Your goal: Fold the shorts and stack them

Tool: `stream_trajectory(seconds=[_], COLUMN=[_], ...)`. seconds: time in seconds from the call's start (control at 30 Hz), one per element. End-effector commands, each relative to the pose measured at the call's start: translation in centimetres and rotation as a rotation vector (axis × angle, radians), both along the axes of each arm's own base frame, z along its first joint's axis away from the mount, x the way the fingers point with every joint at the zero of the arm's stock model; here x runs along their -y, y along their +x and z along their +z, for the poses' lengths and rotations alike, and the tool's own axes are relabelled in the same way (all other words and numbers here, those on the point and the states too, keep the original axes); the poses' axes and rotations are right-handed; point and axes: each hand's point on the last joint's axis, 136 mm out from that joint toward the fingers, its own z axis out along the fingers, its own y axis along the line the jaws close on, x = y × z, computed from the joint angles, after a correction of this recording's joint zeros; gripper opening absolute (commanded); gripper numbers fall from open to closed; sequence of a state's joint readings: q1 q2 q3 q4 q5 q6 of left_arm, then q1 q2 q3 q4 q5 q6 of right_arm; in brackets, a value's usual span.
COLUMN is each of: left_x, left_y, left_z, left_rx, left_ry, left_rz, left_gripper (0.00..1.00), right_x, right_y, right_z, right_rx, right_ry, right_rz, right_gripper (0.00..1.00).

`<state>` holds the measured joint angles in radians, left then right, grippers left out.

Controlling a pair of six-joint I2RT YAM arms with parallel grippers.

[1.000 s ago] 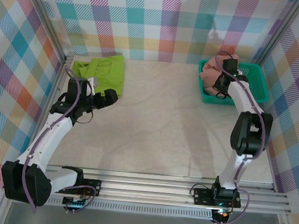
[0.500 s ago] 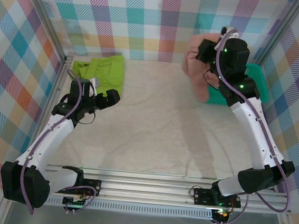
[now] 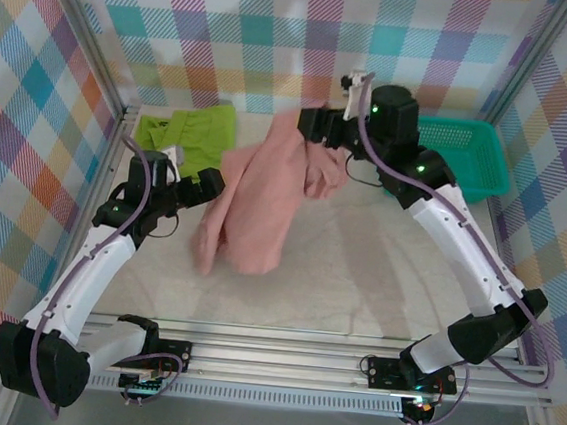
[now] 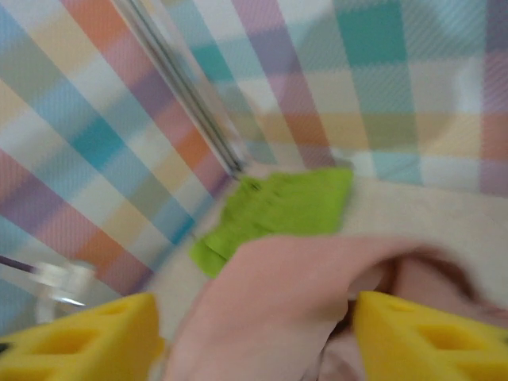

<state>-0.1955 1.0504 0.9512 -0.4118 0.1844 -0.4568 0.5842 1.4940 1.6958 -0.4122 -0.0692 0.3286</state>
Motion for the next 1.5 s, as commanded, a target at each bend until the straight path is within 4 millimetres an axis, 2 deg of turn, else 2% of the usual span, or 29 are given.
stream_trajectory(seconds=[0.0, 0.1, 0.23, 0.33, 0.4, 0.5, 0.63, 0.83, 1.0, 1.17, 1.27, 1.37, 1.47], left_x=[0.1, 0.8, 1.8, 1.4, 0.9, -0.6, -0.9, -0.9, -0.4, 0.3, 0.1, 0.0, -0.2], left_y=[-0.3, -0.2, -0.1, -0.5, -1.0, -2.2, -3.4, -3.4, -2.3, -0.6, 0.1, 0.6, 1.2], left_z=[0.9, 1.1, 0.0, -2.9, -4.8, -7.9, -11.0, -14.6, -16.3, -17.8, -18.5, -19.0, -19.1], left_rx=[0.036, 0.033, -0.017, -0.148, -0.212, -0.300, -0.365, -0.432, -0.443, -0.463, -0.474, -0.473, -0.471], left_ry=[-0.007, -0.027, -0.015, 0.044, 0.073, 0.093, 0.089, 0.118, 0.124, 0.146, 0.180, 0.198, 0.224], left_rz=[0.006, -0.022, -0.054, -0.003, 0.039, 0.139, 0.162, 0.159, 0.144, 0.112, 0.107, 0.108, 0.107], left_gripper=[1.00, 1.00, 1.00, 1.00, 1.00, 1.00, 0.99, 0.98, 0.94, 0.86, 0.75, 0.57, 0.35], right_x=[3.7, 4.7, 4.8, 4.5, 3.7, 2.5, 0.8, -0.2, -1.5, -2.8, -3.2, -3.3, -3.3], right_y=[0.8, 0.0, -1.0, -0.9, -0.5, 0.7, 3.6, 8.3, 9.4, 9.3, 9.1, 9.1, 9.4], right_z=[-5.0, -8.9, -14.6, -18.9, -21.1, -23.3, -25.2, -28.8, -31.3, -32.6, -32.7, -32.5, -31.2], right_rx=[-0.060, -0.146, -0.290, -0.419, -0.494, -0.553, -0.580, -0.675, -0.734, -0.783, -0.798, -0.793, -0.759], right_ry=[-0.142, -0.184, -0.228, -0.250, -0.256, -0.256, -0.283, -0.311, -0.305, -0.261, -0.243, -0.242, -0.243], right_rz=[-0.131, -0.140, -0.131, -0.137, -0.124, -0.117, -0.113, -0.168, -0.149, -0.111, -0.087, -0.083, -0.081], right_gripper=[0.78, 0.80, 0.80, 0.80, 0.79, 0.79, 0.81, 0.81, 0.75, 0.60, 0.48, 0.32, 0.17])
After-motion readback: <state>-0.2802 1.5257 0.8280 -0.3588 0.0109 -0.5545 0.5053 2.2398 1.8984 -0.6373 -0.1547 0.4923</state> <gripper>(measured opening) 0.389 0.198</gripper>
